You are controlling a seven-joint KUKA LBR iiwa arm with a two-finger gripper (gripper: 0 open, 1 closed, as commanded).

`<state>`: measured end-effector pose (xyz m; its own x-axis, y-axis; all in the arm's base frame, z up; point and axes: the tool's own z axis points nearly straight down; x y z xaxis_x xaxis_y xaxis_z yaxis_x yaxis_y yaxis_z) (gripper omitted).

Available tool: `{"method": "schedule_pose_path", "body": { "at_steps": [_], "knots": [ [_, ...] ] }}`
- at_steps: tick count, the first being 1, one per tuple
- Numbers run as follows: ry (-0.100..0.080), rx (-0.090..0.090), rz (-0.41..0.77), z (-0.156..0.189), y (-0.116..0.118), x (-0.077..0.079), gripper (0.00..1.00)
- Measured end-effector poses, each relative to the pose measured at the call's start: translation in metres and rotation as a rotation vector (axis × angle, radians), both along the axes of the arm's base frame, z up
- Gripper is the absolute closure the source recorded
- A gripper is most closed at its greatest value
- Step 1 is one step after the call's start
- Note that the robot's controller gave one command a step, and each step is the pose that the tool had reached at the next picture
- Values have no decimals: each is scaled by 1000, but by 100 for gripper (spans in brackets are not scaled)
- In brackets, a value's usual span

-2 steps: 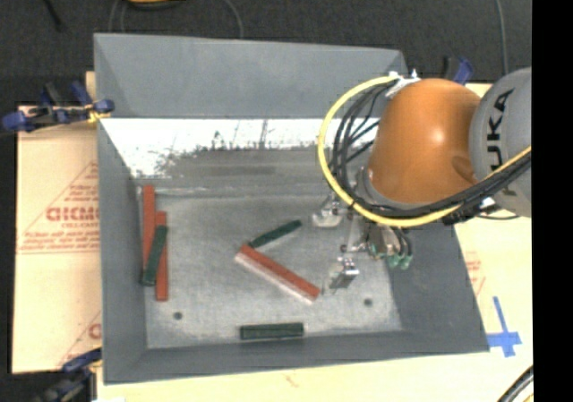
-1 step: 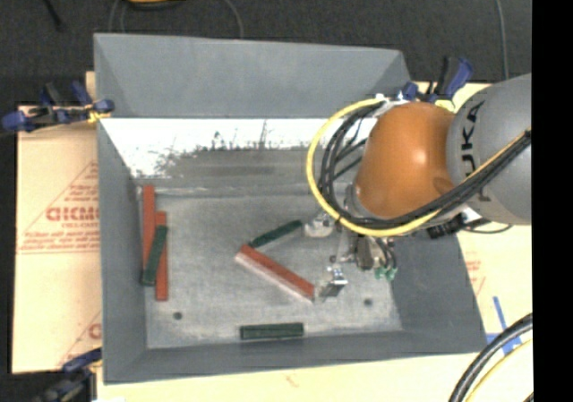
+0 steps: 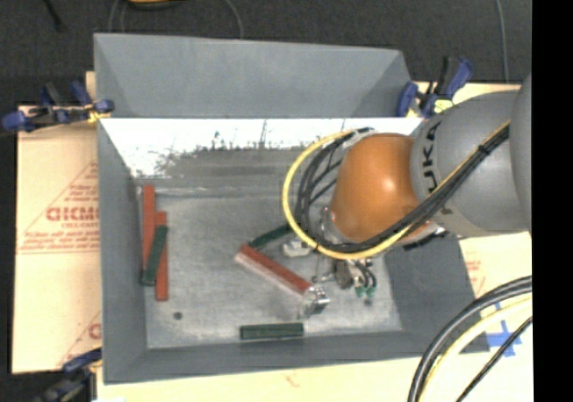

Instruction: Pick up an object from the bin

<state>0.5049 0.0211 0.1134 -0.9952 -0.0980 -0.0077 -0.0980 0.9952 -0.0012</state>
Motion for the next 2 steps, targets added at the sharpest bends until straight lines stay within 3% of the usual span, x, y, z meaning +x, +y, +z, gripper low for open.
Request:
{"method": "schedule_pose_path", "body": {
  "at_steps": [1, 2],
  "knots": [
    [13, 6, -33, -34, -20, 44, 100],
    [13, 6, -34, -34, -20, 44, 100]
  ]
}}
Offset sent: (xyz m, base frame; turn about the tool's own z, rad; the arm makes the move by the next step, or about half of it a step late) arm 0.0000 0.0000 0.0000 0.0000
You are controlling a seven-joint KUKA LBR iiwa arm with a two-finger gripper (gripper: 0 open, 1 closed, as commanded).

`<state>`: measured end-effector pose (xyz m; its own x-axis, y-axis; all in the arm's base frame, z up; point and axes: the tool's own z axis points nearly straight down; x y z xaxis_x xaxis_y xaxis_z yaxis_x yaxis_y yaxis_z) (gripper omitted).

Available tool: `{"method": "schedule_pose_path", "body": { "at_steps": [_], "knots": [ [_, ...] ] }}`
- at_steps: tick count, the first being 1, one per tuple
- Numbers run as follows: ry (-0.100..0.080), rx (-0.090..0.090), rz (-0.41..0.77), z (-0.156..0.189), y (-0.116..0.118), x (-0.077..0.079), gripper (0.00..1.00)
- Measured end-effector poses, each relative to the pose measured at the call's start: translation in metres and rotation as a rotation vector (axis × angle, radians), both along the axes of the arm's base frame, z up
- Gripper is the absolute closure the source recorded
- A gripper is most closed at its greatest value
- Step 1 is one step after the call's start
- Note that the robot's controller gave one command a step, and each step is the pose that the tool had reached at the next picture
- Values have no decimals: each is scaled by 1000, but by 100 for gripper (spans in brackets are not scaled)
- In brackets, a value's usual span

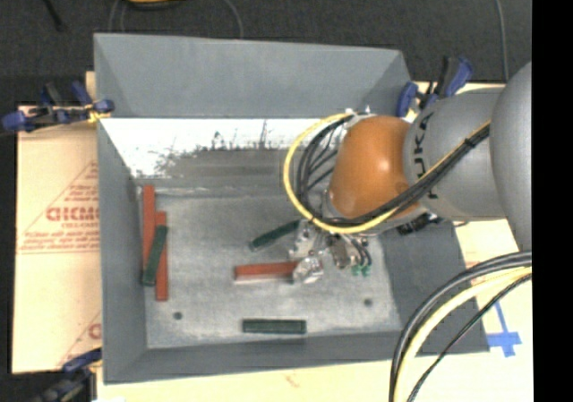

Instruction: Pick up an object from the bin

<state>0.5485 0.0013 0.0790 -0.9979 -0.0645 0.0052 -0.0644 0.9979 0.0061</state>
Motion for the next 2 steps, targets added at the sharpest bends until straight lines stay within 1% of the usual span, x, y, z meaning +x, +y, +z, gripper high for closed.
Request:
{"method": "schedule_pose_path", "body": {
  "at_steps": [1, 2],
  "knots": [
    [-12, -5, 53, 146, 46, 1, 100],
    [-10, -5, 53, 145, 45, 0, 0]
  ]
}}
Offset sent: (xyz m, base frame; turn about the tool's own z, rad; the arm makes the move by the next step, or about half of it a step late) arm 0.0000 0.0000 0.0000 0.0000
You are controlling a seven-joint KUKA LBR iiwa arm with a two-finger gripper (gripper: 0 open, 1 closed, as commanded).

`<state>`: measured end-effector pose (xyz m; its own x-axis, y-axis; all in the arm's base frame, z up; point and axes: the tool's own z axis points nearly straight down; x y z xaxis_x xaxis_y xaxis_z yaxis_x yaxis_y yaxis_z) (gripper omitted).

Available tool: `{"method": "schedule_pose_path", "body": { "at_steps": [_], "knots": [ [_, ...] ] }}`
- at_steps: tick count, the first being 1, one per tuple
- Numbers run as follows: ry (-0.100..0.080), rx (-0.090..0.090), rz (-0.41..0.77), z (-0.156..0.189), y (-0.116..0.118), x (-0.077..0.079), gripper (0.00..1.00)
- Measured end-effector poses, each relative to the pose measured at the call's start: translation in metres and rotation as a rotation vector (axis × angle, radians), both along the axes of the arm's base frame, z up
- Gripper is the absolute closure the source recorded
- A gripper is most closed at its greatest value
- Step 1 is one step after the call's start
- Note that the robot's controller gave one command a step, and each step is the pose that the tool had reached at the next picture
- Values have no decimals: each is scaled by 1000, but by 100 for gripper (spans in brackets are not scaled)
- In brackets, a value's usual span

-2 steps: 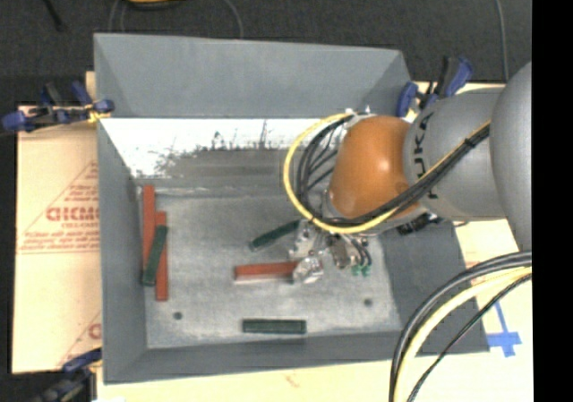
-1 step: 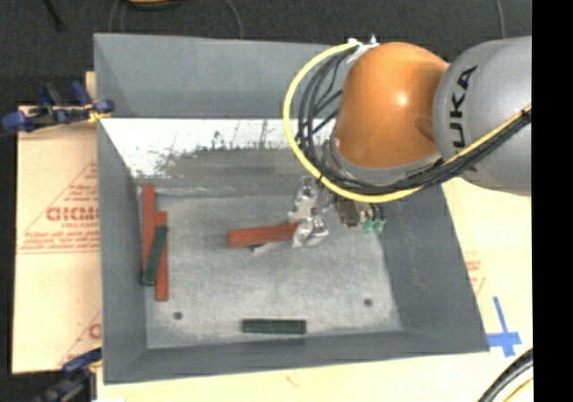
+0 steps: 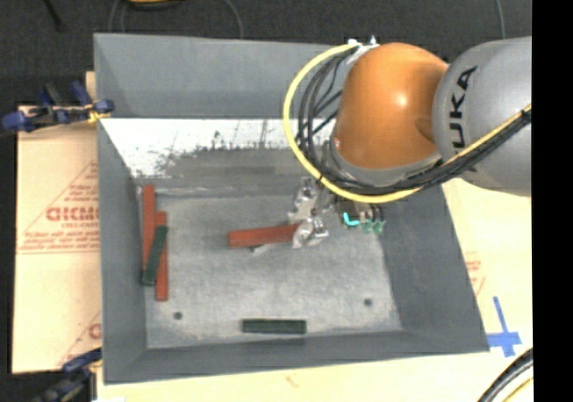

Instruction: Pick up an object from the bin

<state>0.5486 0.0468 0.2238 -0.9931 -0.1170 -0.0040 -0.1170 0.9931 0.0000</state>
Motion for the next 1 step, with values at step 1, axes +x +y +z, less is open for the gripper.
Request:
{"method": "schedule_pose_path", "body": {
  "at_steps": [1],
  "knots": [
    [0, 1, -1, 0, 0, 0, 100]
  ]
}}
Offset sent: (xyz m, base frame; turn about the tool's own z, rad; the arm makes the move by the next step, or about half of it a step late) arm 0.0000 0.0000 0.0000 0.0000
